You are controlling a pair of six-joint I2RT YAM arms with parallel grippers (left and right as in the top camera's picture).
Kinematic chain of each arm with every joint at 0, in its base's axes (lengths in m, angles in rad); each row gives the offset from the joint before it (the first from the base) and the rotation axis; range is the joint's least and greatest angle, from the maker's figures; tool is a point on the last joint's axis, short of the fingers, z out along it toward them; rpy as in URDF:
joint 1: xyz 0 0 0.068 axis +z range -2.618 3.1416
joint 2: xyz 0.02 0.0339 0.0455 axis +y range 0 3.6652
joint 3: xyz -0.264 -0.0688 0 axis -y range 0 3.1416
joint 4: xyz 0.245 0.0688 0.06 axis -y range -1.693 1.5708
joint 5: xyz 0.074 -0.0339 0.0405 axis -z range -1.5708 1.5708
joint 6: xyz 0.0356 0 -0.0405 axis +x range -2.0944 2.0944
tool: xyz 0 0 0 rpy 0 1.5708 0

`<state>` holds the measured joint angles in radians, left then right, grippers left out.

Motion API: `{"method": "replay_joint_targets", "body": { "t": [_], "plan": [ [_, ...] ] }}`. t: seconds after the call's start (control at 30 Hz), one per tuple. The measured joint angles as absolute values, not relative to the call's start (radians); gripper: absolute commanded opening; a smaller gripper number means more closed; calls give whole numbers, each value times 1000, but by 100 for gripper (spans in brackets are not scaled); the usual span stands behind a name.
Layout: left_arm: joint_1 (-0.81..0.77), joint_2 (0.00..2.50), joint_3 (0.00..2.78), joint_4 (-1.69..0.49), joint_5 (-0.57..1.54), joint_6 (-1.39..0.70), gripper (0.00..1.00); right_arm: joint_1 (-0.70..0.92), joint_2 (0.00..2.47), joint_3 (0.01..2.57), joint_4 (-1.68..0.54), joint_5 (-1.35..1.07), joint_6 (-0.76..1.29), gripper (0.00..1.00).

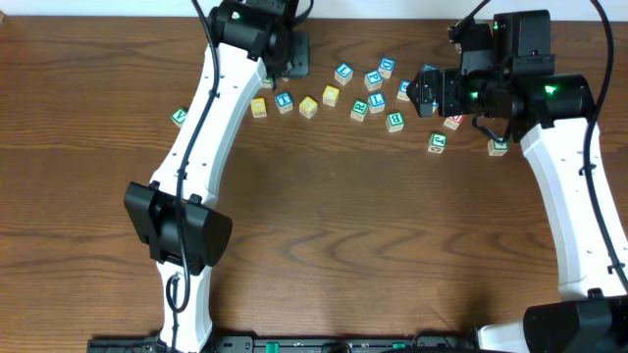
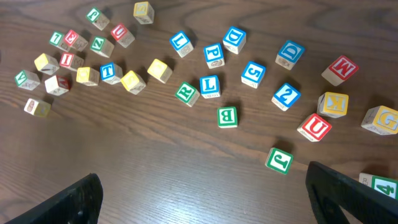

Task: Spell out AI2
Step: 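Carry the A block toward the open table and set it down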

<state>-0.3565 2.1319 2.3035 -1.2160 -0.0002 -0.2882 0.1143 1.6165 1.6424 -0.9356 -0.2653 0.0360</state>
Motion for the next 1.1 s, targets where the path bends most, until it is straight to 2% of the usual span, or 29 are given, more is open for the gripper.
{"method": "replay_joint_targets", "body": {
  "t": [0.17, 0.47, 0.63, 1.1],
  "plan": [
    [-358, 2138, 2297, -1364, 0, -326, 24, 114, 1617, 1642, -935, -265, 36, 99],
    [-376, 2141, 2085, -1351, 0, -379, 22, 114, 1617, 1642, -936, -265, 36, 99],
    [-410, 2148, 1959, -1263, -2, -393, 19, 114, 1617, 1642, -936, -265, 36, 99],
    [-498, 2149, 1643, -804, -8, -423, 19, 114, 1617, 1642, -936, -265, 36, 99]
  ]
}}
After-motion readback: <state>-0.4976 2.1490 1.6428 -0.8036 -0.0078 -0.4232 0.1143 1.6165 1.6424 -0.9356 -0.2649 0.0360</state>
